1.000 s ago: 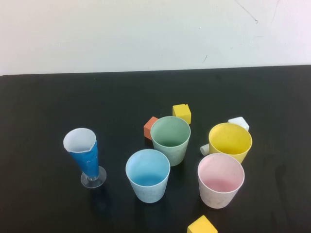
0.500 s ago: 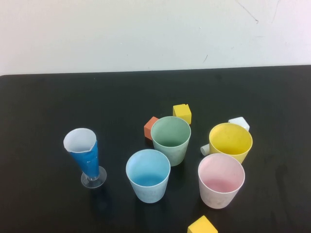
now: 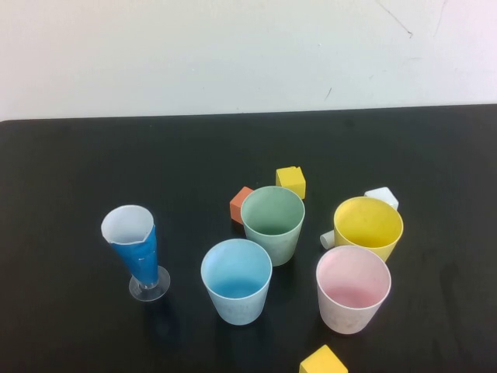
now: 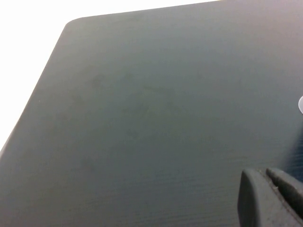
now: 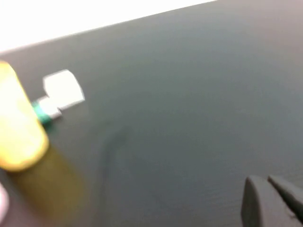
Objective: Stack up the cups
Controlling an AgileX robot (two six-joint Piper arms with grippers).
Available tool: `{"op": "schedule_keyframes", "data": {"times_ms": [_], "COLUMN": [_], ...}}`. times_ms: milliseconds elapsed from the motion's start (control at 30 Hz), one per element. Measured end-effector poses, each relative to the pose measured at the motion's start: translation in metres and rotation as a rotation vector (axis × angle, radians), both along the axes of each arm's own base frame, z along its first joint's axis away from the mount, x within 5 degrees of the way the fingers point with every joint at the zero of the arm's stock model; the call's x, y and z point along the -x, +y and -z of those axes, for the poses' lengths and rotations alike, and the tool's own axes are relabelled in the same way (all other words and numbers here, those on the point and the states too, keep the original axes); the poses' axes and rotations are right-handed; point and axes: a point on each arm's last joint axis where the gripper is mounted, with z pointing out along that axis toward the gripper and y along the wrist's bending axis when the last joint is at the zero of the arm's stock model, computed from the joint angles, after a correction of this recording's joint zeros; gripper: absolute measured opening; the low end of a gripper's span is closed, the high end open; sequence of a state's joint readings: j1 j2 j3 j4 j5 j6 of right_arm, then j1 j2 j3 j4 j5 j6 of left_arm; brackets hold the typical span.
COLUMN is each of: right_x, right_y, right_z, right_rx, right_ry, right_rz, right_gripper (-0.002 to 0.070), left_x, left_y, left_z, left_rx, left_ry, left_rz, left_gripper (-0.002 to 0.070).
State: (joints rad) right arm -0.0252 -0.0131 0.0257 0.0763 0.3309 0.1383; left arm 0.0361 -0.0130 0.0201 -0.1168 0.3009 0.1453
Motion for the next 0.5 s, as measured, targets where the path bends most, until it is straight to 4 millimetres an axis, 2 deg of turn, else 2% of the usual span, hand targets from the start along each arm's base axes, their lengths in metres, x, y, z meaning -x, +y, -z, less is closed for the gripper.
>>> {"op": "schedule_keyframes", "data": {"times_ms": [67,133,267,367,500], "right_x": [0.0,0.0,-0.001,-0.002,-0.002], "right_y": [0.003,0.006,0.01,0.01,0.009], "right_z": [0.0,-0.001,-0.004,-0.008,-0.01], "right_rx": [-0.126,-0.234,-0.439,-0.488,-0.485], "right_ry": [-0.001,-0.001,-0.024,-0.059,-0.086], "right_rz": [0.007,0.009,0.015,0.022,0.026], "right_gripper": [-0.0003,-0.0003,-0.0003,-0.0003,-0.0003], "left_x": [0.0,-0.001,-0.002,-0.003,-0.003], "left_y": [0.0,-0.002,-0.007,-0.008,-0.004], "left_z": [-0.001,-0.003,-0.013,-0.021,-0.026], "left_rx": [0.005,0.085,0.618,1.013,1.168], "left_ry": [-0.01,-0.034,-0.118,-0.162,-0.22], "left_rz": [-0.001,-0.003,-0.036,-0.063,-0.094], "left_gripper": [-0.0002,-0.0002,-0.0002,-0.0002,-0.0002]}}
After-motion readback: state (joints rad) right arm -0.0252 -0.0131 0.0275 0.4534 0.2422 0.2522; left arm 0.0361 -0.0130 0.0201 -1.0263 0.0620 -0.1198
